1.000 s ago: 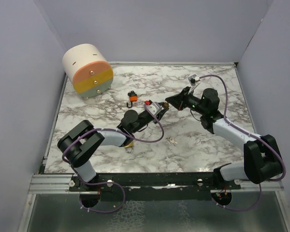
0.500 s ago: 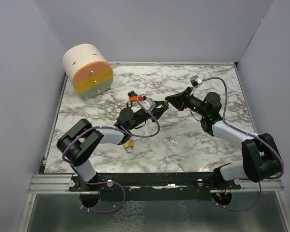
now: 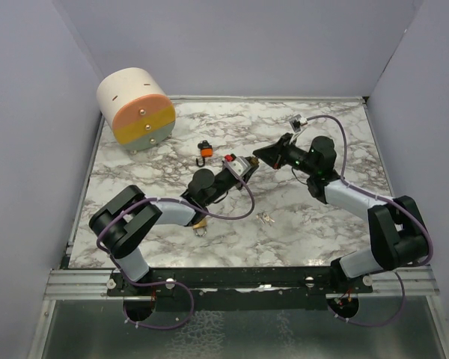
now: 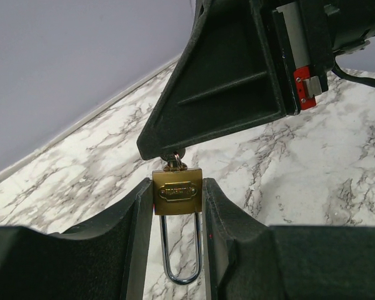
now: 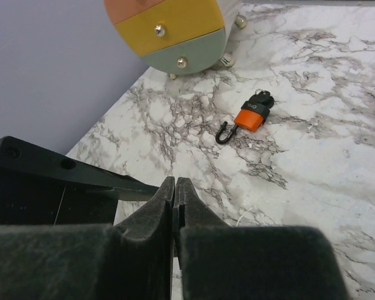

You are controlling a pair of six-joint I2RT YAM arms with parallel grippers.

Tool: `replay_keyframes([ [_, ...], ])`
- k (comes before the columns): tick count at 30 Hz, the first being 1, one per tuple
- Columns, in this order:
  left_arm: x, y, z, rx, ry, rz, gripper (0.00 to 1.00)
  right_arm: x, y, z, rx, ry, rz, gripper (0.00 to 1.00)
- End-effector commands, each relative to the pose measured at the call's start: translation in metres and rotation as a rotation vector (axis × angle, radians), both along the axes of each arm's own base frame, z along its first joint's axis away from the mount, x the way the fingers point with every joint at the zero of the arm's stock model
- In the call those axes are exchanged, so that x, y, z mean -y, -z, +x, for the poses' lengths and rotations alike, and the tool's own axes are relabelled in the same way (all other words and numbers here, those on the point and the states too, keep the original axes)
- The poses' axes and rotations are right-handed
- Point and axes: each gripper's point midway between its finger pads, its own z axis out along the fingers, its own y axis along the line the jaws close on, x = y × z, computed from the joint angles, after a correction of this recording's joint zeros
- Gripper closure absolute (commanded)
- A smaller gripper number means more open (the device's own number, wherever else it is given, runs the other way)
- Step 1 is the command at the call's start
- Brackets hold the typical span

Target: Unlock with the key

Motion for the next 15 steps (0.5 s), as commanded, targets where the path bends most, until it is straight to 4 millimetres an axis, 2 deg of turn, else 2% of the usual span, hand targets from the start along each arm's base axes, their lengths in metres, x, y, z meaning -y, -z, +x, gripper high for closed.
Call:
replay_keyframes([
  [1,-0.014,-0.131,0.009,0.297,-0.111,-0.281,1.00,-0.008,0.069,-0.035,-0.289,-0.100,-0.082,0.99],
  [8,-0.008,-0.151,-0.004,0.360,-0.007,-0.324,1.00,-0.007,0.079,-0.042,-0.267,-0.137,-0.121,0.99],
  [12,-0.004,-0.151,-0.009,0.419,0.021,-0.284,1.00,-0.006,0.083,-0.042,-0.296,-0.132,-0.132,0.99],
  [15,0.002,-0.147,-0.013,0.433,0.054,-0.262,1.00,-0.007,0.077,-0.037,-0.303,-0.124,-0.126,0.99],
])
